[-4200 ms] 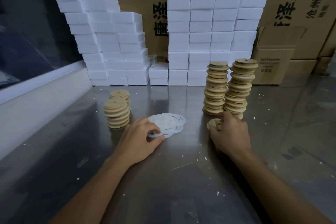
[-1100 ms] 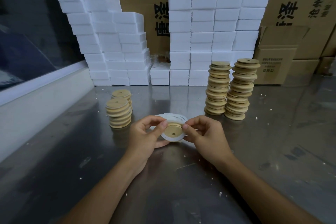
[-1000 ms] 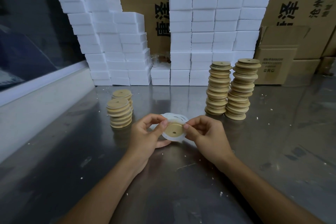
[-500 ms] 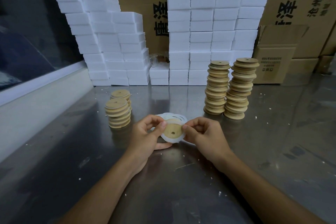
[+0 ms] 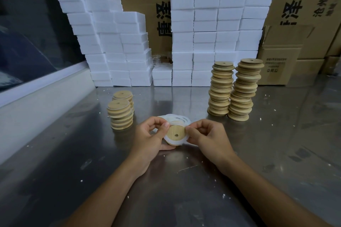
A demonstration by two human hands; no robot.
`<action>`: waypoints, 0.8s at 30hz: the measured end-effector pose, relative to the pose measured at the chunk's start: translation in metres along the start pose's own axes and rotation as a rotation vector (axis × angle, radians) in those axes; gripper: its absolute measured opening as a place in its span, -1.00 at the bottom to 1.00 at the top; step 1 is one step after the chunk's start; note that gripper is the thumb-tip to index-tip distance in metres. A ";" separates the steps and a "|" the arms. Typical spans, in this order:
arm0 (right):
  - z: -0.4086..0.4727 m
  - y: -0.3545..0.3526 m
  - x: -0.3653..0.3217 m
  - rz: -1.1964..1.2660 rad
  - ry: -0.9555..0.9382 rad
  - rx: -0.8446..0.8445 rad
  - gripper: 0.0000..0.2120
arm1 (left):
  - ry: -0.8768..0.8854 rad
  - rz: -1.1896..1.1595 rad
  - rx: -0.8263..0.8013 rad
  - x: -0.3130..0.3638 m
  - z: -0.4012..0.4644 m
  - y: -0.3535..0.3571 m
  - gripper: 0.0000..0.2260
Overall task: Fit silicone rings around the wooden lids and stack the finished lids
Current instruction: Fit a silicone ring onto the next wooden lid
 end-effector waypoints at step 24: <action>0.001 0.000 0.000 0.071 0.012 0.005 -0.92 | 0.026 0.024 0.033 0.000 0.000 -0.001 -0.81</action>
Point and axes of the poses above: each hand's wrist, its own z-axis towards the middle knuckle, its own y-axis out of the palm, x = y × z, the point moved 5 cm from there along z, towards the middle knuckle, and after that the axes turned 9 degrees about -y, right-handed, at the moved point
